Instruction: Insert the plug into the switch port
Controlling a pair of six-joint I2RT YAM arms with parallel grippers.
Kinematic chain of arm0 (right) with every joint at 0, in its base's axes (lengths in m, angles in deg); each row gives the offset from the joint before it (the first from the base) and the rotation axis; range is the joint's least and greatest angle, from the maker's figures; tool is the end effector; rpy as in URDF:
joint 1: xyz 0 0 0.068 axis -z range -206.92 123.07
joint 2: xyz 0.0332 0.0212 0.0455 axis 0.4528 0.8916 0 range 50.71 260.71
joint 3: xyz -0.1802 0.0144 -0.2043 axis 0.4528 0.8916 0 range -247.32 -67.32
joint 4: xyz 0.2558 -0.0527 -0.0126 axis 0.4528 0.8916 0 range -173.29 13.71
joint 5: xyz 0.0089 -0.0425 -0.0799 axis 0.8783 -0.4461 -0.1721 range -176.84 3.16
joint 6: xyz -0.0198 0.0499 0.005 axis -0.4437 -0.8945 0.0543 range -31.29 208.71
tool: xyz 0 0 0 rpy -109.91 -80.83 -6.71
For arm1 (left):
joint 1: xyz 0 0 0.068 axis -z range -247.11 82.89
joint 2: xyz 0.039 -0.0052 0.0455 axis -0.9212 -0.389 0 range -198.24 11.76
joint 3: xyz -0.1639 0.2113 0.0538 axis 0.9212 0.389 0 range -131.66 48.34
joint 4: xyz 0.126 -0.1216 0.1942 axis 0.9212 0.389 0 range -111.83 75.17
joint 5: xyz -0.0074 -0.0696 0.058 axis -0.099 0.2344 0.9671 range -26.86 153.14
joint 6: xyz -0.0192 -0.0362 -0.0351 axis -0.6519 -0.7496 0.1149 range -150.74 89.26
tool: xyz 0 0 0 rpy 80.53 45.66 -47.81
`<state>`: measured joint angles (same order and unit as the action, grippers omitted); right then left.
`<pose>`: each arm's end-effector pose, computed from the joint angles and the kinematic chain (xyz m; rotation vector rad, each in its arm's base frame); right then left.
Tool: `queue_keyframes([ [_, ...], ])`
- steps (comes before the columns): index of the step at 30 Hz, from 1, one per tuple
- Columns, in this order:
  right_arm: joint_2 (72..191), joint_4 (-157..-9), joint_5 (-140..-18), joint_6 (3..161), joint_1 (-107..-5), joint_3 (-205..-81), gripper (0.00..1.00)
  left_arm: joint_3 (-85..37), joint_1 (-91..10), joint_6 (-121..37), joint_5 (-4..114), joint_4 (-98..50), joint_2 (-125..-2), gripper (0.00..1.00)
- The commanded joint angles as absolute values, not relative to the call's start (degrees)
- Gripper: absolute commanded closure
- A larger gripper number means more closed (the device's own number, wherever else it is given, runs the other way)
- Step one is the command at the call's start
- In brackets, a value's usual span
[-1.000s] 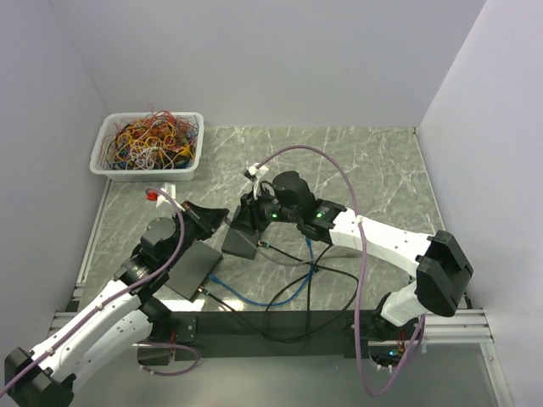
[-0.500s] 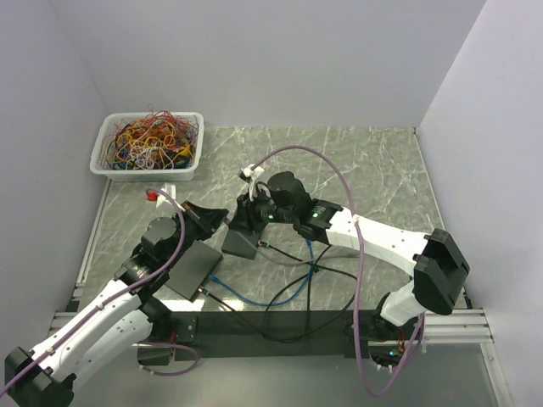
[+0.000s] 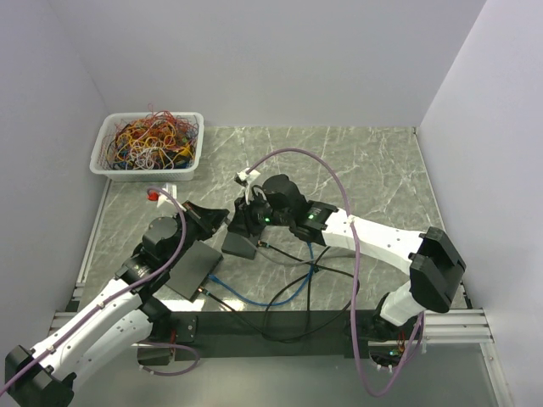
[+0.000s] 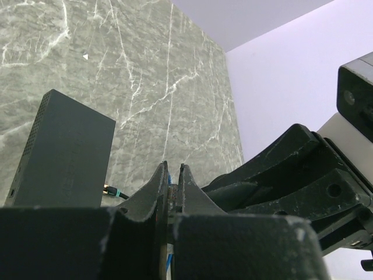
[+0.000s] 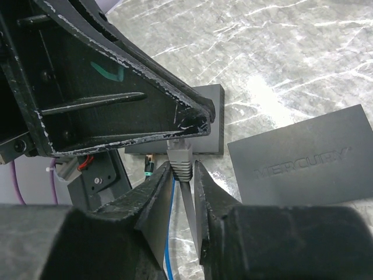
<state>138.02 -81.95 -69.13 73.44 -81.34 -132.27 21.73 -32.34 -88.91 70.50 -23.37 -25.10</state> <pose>0.1982 0.2958 0.2960 -0.9147 1.9278 1.0635 0.1411 -0.0924 0.2707 -0.4740 1.7862 -1.0663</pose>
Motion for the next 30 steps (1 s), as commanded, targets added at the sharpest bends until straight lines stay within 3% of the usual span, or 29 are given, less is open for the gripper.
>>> queue_keyframes([
  [1,137.1,-82.7,-70.8,74.1,-81.8,-134.7,0.73,19.2,-32.0,-89.1,70.0,-25.0,-25.1,0.99],
  [13,136.9,-82.3,-71.5,73.9,-81.7,-135.4,0.67,19.1,-32.0,-89.0,70.0,-25.1,-25.5,0.99],
  [30,137.1,-82.7,-72.0,73.5,-81.8,-135.5,0.71,19.6,-32.0,-89.4,70.4,-24.7,-25.6,0.99],
])
